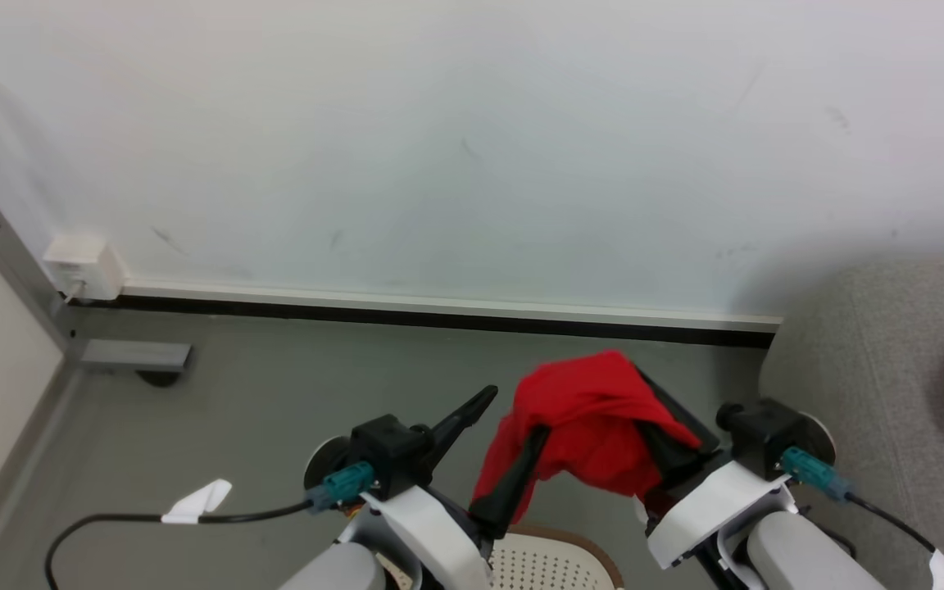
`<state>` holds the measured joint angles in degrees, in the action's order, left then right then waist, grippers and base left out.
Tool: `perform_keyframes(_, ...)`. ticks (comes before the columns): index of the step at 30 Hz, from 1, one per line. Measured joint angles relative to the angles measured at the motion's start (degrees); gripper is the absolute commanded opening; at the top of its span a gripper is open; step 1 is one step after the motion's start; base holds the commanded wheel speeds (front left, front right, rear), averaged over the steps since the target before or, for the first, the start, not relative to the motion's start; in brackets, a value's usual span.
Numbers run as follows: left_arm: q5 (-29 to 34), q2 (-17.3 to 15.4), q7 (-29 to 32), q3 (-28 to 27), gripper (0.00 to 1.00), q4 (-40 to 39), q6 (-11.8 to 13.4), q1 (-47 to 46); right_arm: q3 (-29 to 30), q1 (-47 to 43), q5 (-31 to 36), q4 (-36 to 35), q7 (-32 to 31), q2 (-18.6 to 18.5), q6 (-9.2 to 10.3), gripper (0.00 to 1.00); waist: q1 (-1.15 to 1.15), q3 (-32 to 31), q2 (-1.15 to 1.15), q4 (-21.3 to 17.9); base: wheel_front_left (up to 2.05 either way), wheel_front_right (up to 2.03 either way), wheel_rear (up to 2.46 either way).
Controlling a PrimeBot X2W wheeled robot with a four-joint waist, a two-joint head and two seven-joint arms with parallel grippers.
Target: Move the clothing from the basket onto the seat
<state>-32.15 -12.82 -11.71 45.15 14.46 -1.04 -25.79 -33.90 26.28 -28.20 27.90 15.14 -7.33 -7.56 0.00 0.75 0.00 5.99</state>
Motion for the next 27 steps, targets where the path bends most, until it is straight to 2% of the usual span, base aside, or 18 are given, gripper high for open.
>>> perform_keyframes(13,0.1,-0.2,-1.0,0.7,1.00,0.0,0.4,0.6,6.7,-0.9,3.6,-3.7,0.0,-3.2,0.01,0.00,0.00,0.5,0.00,-5.0,0.00,0.00,0.00)
perform_keyframes(27,2.4,-1.2,-2.3,2.0,1.00,2.5,-0.7,0.1,13.6,-3.5,6.1,-9.2,0.0,-5.1,0.01,0.00,0.00,1.9,0.00,-13.6,0.00,0.00,0.00)
